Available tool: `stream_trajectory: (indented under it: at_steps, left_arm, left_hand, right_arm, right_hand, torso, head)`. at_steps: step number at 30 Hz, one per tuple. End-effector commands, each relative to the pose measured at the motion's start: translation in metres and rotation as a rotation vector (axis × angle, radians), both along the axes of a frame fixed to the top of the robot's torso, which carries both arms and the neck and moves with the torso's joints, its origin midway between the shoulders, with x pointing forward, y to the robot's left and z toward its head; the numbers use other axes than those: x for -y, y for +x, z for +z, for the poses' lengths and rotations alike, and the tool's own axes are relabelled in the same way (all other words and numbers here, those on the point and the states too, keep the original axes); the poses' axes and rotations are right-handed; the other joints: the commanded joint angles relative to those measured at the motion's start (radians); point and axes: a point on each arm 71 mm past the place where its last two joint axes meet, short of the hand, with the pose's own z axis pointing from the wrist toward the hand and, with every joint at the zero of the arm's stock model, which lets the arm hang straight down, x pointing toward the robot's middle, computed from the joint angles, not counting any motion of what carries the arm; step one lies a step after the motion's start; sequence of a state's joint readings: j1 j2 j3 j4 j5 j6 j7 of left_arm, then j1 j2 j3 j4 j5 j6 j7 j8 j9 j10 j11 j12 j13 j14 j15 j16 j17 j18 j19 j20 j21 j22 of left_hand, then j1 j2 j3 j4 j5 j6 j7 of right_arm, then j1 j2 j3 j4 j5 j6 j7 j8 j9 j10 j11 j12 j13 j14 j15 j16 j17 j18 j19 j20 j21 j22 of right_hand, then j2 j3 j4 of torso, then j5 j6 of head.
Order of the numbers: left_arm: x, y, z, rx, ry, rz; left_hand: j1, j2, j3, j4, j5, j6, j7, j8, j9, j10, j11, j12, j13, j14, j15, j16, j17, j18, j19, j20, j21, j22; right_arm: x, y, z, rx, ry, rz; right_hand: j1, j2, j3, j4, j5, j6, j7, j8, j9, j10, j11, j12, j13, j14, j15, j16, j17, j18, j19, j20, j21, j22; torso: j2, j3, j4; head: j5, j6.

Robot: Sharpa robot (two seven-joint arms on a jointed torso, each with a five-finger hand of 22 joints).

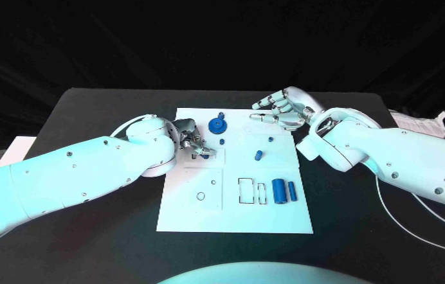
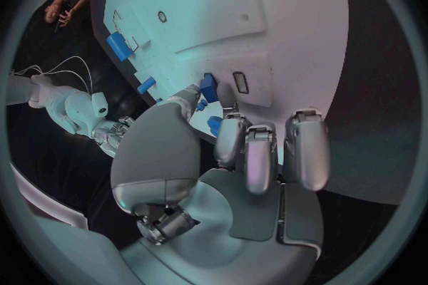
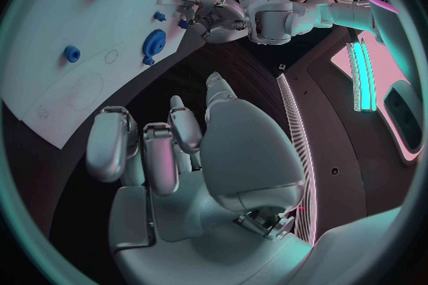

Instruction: Assemble the parts on the task board

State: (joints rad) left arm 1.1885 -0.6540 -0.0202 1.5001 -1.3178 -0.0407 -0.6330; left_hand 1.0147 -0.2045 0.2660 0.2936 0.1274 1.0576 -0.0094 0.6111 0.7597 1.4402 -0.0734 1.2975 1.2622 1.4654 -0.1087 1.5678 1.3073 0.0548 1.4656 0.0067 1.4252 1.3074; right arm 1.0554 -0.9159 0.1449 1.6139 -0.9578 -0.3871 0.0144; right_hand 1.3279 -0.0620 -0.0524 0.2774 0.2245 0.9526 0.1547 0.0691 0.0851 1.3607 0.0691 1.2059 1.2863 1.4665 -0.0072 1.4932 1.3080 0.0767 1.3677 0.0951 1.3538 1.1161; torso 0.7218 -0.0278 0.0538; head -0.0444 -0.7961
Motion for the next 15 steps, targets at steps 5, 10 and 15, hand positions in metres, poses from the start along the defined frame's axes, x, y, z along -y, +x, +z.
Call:
stream_trajectory:
  at_steps: [5, 10, 15]
  left_arm:
    - [0.0024, -0.0015, 0.0003, -0.011, 0.0, -0.005]
    - [0.0021, -0.0005, 0.0023, -0.008, 0.005, -0.007]
    - [0.0023, -0.0001, 0.0031, -0.01, 0.007, -0.009]
  left_hand:
    - [-0.004, 0.017, -0.035, 0.001, 0.007, 0.007, -0.001, -0.007, 0.002, 0.008, 0.003, 0.006, 0.002, 0.105, -0.007, 0.003, 0.263, -0.012, 0.035, -0.009, 0.003, 0.125]
    - [-0.007, 0.021, -0.047, 0.001, 0.008, 0.008, -0.001, -0.007, 0.003, 0.009, 0.002, 0.006, 0.003, 0.105, -0.007, 0.003, 0.263, -0.012, 0.036, -0.009, 0.004, 0.126]
    - [-0.008, 0.023, -0.052, 0.001, 0.008, 0.008, -0.001, -0.008, 0.003, 0.009, 0.002, 0.006, 0.003, 0.105, -0.007, 0.003, 0.263, -0.012, 0.036, -0.009, 0.004, 0.126]
  right_arm:
    - [-0.0009, -0.0002, -0.0005, 0.0, 0.0, 0.014]
    - [-0.0011, 0.0, -0.0007, -0.001, 0.0, 0.015]
    - [-0.001, 0.0001, -0.0009, -0.003, -0.001, 0.015]
  right_hand:
    - [-0.008, 0.0, -0.006, 0.0, 0.006, 0.007, -0.001, 0.001, -0.001, -0.008, -0.002, -0.006, -0.001, 0.071, -0.003, -0.007, 0.121, 0.013, -0.008, -0.001, -0.006, -0.002]
    - [-0.009, 0.001, -0.007, 0.0, 0.006, 0.007, -0.001, 0.001, -0.001, -0.008, -0.002, -0.006, -0.001, 0.071, -0.003, -0.007, 0.121, 0.013, -0.008, -0.001, -0.007, -0.002]
    - [-0.007, 0.002, -0.007, -0.002, 0.007, 0.007, -0.001, 0.001, -0.001, -0.008, -0.002, -0.005, -0.001, 0.071, -0.003, -0.007, 0.121, 0.013, -0.008, -0.001, -0.007, -0.003]
  torso:
    - [0.0, 0.0001, 0.0009]
    - [0.0, 0.0003, 0.0008]
    - [0.0, -0.0003, 0.0005]
  head:
    - [0.0, -0.001]
    - [0.001, -0.001]
    - [0.001, -0.002]
